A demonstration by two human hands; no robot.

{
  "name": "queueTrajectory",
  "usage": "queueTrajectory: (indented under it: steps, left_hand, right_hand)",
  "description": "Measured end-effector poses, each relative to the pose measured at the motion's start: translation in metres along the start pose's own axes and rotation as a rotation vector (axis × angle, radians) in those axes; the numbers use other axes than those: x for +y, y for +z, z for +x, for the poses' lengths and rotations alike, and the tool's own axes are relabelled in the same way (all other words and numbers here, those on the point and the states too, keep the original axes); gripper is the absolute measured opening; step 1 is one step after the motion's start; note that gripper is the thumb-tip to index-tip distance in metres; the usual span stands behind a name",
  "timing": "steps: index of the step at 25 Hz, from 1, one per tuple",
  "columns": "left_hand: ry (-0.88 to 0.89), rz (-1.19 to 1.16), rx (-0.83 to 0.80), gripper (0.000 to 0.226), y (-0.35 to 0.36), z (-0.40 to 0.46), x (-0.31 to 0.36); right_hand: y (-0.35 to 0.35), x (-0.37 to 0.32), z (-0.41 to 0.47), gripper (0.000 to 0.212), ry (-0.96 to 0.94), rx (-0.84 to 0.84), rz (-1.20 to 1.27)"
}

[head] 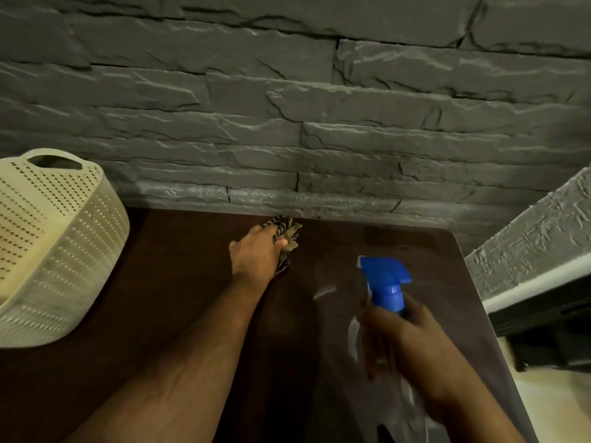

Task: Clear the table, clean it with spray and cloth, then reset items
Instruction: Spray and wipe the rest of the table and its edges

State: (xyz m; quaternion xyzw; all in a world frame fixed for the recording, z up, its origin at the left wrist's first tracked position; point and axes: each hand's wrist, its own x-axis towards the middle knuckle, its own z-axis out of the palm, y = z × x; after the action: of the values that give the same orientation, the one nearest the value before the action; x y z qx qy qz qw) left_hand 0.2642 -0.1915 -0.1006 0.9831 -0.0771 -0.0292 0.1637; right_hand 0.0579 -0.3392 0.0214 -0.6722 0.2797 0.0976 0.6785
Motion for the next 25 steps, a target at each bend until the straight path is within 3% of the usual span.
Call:
queueTrajectory:
  steps: [4,17,22,25]
  left_hand:
    - [0.021,-0.012,0.036,0.036,0.004,0.014,0.006]
    - [0.015,0.015,0.055,0.038,0.007,0.015,0.008]
    - [0.003,0.040,0.047,0.043,0.008,0.014,0.009]
    - [-0.013,0.036,0.018,0.044,0.006,0.014,0.010]
  right_hand:
    - [-0.007,-0.020,0.031,0.027,0.010,-0.033,-0.010]
    - [-0.047,-0.024,0.036,0.019,-0.008,0.129,-0.059]
    - [-0.027,0.002,0.005,0.018,0.088,-0.009,-0.033]
    - [-0.020,0.013,-0.004,0.023,0.075,0.025,-0.033]
